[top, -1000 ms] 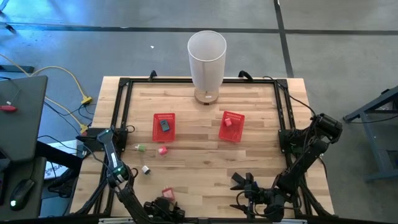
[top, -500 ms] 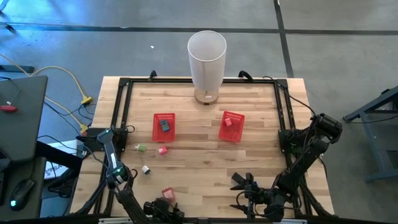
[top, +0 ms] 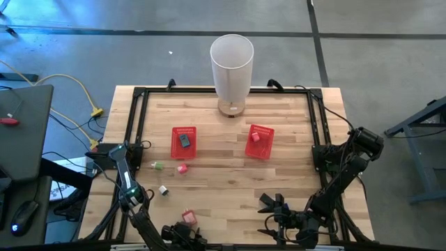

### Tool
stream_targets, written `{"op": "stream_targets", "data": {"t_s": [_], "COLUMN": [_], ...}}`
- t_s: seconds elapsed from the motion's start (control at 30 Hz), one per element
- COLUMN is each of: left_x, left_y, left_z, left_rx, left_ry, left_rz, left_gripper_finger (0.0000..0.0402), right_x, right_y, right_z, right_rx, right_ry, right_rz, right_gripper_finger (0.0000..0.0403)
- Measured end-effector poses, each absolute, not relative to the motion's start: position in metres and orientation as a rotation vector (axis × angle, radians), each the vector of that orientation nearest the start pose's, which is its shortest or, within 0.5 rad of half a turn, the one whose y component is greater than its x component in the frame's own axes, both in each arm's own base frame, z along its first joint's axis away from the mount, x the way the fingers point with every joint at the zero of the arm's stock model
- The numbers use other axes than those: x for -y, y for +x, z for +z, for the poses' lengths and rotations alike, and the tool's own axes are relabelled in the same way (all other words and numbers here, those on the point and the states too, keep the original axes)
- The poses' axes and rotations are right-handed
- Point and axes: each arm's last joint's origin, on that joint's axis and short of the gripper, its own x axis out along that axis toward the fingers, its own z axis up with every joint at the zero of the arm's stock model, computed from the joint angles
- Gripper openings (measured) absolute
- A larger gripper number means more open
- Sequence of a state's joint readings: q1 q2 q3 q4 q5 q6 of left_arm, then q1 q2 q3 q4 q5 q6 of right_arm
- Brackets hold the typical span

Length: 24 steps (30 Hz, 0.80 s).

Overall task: Pick & Place Office items
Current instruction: Put the red charger adapter into the right red bin

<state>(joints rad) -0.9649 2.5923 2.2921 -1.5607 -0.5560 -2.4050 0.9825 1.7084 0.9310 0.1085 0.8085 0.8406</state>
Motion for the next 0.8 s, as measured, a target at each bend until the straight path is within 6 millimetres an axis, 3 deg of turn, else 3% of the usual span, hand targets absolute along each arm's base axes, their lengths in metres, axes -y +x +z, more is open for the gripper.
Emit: {"op": "stream_targets", "data": {"t_s": [0.8], "left_x": [0.3790], "left_y": [0.2805], "left_z": [0.1384], "left_rx": [-0.733], "left_ry": [-0.778], "left_rz": [1.102], "left_gripper_finger": [0.0297], "right_x": [-0.2730], "right_y": [0.2070], "right_z": [0.1814], "right_rx": [-0.454], "right_ry": [0.306], "right_rz": [-0.009], "right_gripper_finger": [0.0301]}}
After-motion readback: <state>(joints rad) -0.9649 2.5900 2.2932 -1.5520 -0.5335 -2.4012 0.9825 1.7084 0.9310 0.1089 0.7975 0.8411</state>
